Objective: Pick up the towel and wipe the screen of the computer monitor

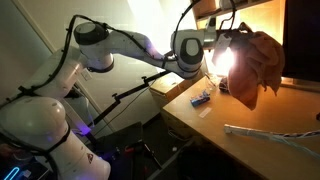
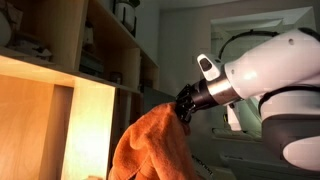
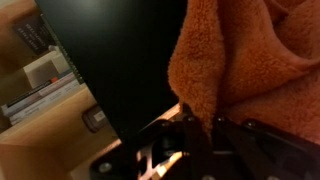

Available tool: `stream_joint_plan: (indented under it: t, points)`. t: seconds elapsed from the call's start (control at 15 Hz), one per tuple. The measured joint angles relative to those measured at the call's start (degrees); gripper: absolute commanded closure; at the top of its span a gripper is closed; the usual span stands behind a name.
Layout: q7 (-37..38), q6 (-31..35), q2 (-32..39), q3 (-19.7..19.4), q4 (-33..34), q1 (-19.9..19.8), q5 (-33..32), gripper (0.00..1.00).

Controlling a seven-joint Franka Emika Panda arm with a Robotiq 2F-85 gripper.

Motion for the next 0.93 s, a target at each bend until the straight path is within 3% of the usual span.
stream_joint_plan:
  t: [0.6, 0.93]
  points:
    - [5.2, 0.0, 5.4, -15.1, -0.8, 6.1, 7.5, 0.98]
    - [8.8, 0.0, 8.7, -19.5, -2.6, 6.1, 9.2, 0.98]
